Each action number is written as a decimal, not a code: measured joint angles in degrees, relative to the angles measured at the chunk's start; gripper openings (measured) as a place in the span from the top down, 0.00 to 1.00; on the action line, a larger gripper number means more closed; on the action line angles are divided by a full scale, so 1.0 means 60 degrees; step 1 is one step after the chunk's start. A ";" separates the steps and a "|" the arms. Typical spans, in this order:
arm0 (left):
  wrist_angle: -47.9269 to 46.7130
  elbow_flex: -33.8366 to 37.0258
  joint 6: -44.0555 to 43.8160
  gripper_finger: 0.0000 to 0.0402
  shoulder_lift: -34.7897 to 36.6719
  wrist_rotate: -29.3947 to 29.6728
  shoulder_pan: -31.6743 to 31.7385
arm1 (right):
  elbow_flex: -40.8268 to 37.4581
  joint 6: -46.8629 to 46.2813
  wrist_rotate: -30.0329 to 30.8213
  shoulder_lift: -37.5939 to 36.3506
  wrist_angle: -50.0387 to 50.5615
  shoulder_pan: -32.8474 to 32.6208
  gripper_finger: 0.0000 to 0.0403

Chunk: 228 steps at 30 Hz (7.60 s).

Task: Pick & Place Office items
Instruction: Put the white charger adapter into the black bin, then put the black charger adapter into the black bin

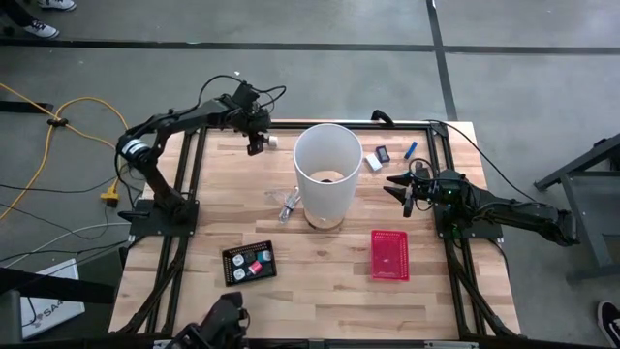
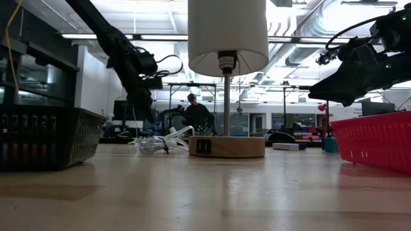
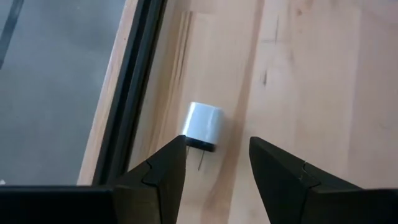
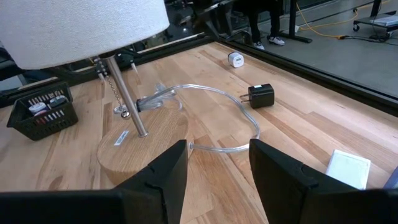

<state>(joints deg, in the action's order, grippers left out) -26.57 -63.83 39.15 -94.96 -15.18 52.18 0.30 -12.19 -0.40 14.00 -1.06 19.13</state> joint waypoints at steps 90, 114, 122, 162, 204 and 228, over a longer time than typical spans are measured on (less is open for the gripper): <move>-0.2060 -0.0209 -0.1634 0.67 0.1538 0.0327 -0.0610 | 0.0003 0.0000 0.0000 0.0000 0.0000 -0.0003 0.60; -0.5083 -0.0187 -0.9478 0.67 0.3361 0.4934 -0.8041 | 0.0001 0.0000 0.0000 0.0001 0.0000 -0.0003 0.60; -0.5889 -0.0183 -1.3120 0.67 0.3387 0.6773 -1.0776 | 0.0003 0.0000 0.0000 0.0003 0.0000 -0.0003 0.60; -0.4195 -0.0180 -1.6794 0.67 0.0775 0.6394 -1.5305 | 0.0002 0.0000 0.0000 0.0000 0.0000 -0.0003 0.60; -0.3635 -0.0180 -1.6860 0.57 0.0390 0.6051 -1.5143 | 0.0001 0.0000 0.0000 0.0003 0.0000 0.0000 0.60; -0.3701 -0.0180 -1.5735 0.57 0.1023 0.7170 -1.4241 | 0.0002 0.0000 0.0000 0.0003 0.0000 -0.0003 0.60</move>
<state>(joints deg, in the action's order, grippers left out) -48.77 -64.91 -55.26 -88.82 27.84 -33.26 0.31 -12.19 -0.40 14.02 -1.06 19.11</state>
